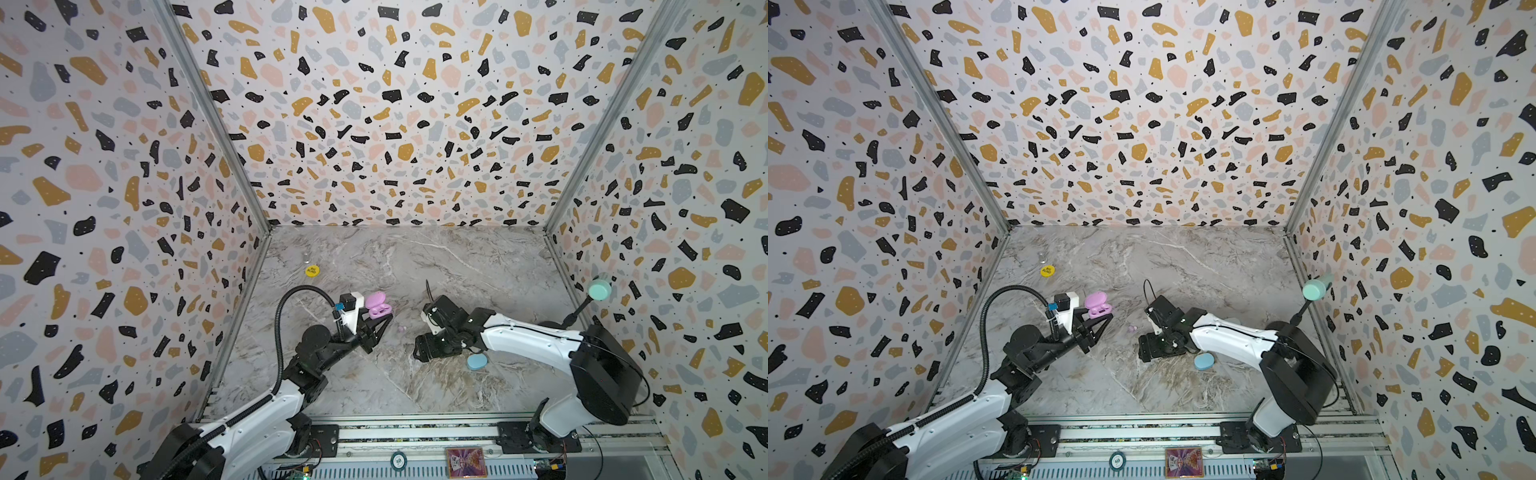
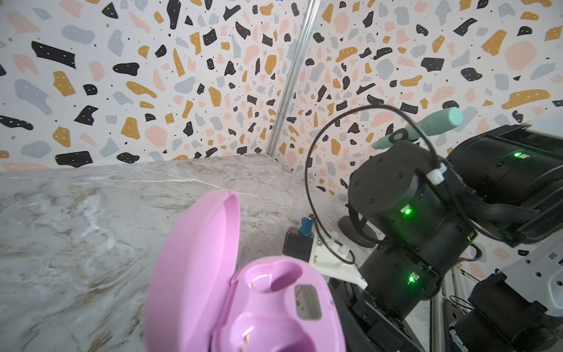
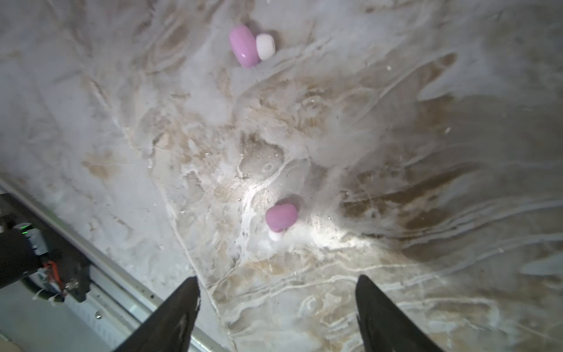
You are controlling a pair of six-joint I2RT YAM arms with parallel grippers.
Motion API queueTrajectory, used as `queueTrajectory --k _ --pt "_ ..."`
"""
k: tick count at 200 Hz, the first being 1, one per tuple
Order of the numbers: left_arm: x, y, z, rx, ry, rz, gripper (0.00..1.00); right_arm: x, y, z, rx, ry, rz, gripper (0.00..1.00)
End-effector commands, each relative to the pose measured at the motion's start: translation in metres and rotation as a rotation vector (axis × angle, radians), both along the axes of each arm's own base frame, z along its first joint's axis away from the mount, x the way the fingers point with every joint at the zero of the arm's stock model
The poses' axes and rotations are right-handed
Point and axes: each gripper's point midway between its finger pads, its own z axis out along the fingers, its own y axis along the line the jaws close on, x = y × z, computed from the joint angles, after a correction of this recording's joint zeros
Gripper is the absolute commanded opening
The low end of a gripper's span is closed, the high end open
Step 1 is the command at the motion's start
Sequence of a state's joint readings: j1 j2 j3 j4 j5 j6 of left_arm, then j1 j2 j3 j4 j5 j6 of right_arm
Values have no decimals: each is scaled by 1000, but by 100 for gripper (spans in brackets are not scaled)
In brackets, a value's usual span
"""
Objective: Insert the wireless bluetooth earbuds into the charging case
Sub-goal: 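Move the right gripper down over the pink earbuds on the table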
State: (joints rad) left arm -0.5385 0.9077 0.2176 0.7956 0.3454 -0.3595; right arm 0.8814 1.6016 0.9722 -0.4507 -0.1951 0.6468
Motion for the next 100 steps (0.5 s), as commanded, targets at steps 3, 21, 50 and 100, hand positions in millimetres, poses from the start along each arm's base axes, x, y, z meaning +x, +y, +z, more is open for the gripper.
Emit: queueTrajectory --k 3,21,50,100 --pt "2 8 4 -5 -22 40 36 9 -1 -2 -77 -26 -41 74" --pt "3 12 2 -1 -18 56 36 11 8 -6 -55 -14 -36 71" --pt "3 18 2 5 -17 80 36 9 18 -13 -28 23 -32 69" --pt "2 23 1 8 -18 99 36 1 30 -18 10 79 -10 66"
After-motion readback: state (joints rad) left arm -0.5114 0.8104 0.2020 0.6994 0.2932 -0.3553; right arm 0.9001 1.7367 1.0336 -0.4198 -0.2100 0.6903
